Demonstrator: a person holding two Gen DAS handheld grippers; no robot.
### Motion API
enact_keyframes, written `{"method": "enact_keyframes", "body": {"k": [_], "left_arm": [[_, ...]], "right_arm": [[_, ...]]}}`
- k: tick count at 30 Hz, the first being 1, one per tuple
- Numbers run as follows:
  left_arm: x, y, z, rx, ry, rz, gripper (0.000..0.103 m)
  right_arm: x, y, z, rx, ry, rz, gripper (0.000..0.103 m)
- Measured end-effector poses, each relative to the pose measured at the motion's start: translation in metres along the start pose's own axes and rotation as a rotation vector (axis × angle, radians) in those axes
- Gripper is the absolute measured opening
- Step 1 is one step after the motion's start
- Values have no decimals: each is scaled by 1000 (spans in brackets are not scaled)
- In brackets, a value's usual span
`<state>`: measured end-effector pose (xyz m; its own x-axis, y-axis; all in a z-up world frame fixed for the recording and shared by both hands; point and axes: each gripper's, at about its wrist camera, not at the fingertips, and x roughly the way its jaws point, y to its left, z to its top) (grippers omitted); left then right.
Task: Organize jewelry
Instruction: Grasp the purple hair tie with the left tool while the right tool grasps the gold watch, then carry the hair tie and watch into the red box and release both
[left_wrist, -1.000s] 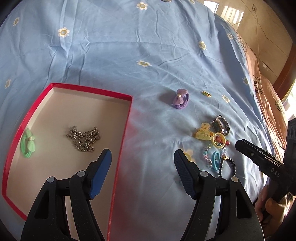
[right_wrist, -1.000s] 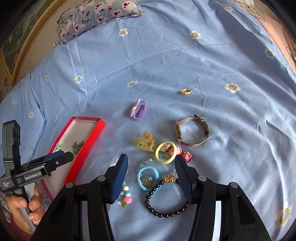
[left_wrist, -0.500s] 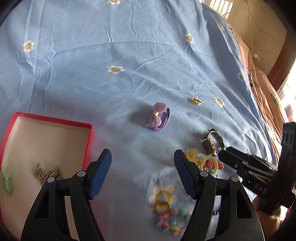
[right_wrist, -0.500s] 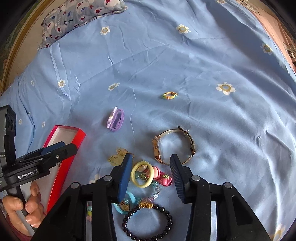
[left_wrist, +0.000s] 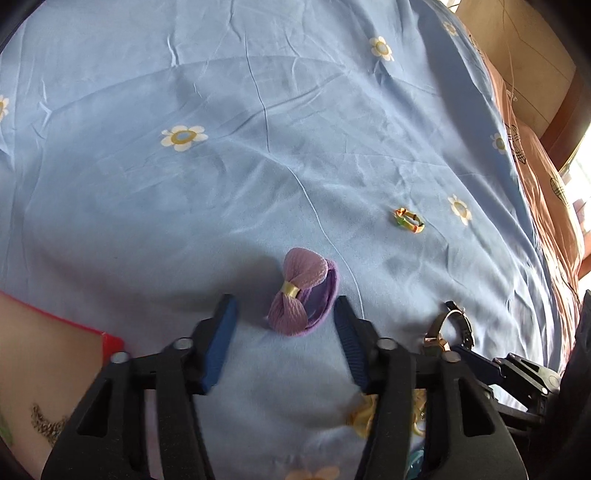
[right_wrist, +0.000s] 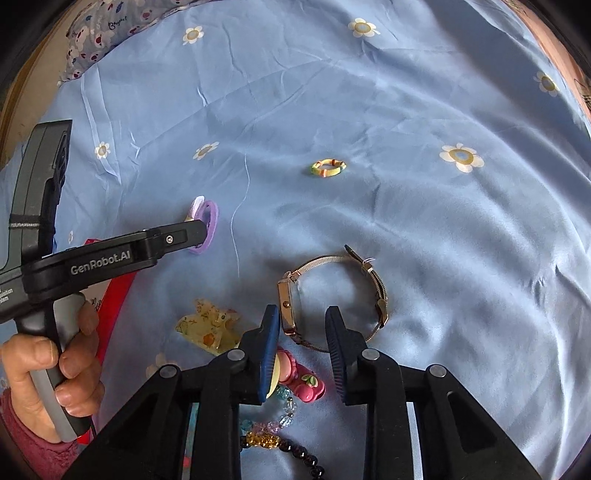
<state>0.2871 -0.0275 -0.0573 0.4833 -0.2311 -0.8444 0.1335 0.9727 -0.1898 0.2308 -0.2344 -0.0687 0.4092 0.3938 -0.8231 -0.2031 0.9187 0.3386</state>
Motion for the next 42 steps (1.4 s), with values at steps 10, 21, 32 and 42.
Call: {"method": "enact_keyframes", "body": {"k": [10,21,32,42], "left_arm": [[-9,0,-15,13,-15,-40,10],[-69,16,-58,-40,-73,-92,10],[-115,51,-92,-113,-113,-75,10],[-146,90,-121,-191,-139,-51,10]], "right_arm": [[-5,10,0,-35,-31,-1,8],[-31,32,-2,-61,-85,53,8],[-38,82,-12,-134,-81,131,8],[-36,126,-20,-197,-64,177,8]]}}
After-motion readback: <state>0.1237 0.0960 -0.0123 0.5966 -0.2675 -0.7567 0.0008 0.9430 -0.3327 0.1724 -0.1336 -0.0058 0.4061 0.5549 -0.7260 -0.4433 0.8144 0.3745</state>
